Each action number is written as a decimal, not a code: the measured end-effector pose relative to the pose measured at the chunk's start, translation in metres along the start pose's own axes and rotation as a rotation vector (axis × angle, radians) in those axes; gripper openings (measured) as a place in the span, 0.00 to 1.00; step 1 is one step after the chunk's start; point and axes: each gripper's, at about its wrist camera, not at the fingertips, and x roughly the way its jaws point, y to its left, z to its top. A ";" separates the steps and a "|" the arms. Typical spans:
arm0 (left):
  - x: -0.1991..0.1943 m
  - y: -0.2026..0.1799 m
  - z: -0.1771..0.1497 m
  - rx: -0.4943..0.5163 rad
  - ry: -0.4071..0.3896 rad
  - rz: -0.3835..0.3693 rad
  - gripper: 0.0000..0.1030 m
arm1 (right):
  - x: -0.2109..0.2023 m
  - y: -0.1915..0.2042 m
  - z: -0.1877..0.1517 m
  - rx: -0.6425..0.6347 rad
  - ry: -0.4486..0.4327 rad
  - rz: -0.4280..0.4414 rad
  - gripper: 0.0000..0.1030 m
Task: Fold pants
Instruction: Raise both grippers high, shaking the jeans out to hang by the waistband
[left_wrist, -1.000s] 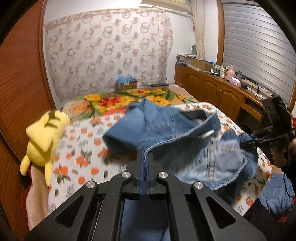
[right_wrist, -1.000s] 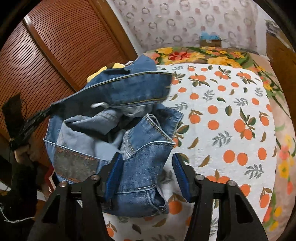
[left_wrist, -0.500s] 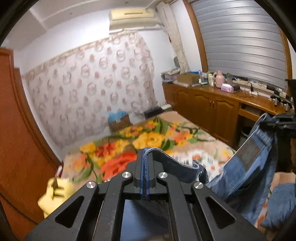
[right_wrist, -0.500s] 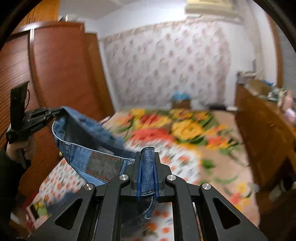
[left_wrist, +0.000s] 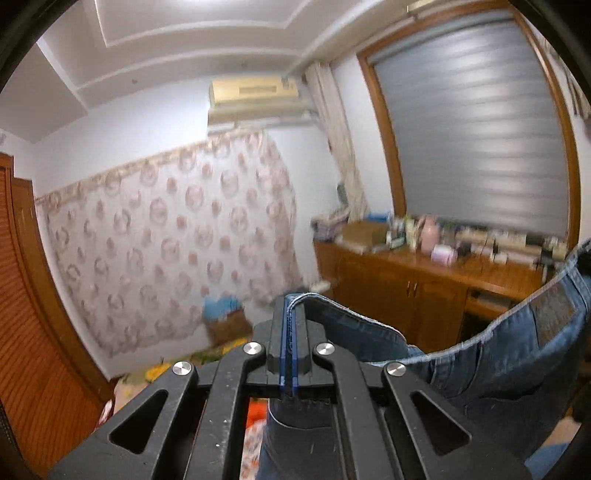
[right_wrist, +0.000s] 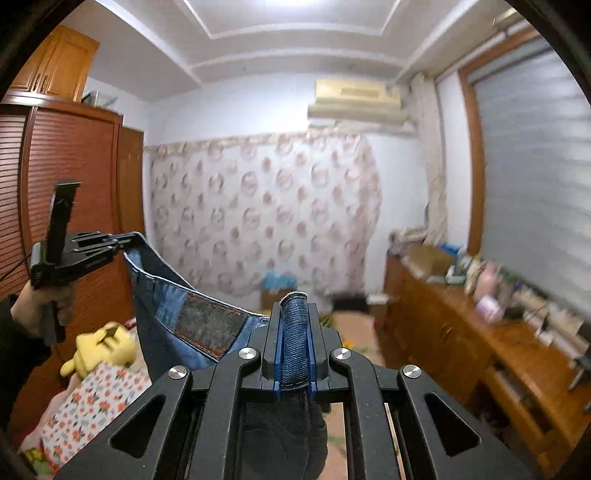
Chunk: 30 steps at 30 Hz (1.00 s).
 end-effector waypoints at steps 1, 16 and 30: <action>-0.008 -0.001 0.010 0.005 -0.029 0.000 0.02 | -0.013 0.003 0.007 -0.010 -0.022 -0.009 0.10; -0.035 0.106 -0.125 -0.096 0.124 0.056 0.02 | 0.018 0.118 -0.063 -0.117 0.102 0.317 0.10; -0.077 0.215 -0.318 -0.205 0.381 0.212 0.02 | 0.139 0.272 -0.174 -0.132 0.388 0.783 0.10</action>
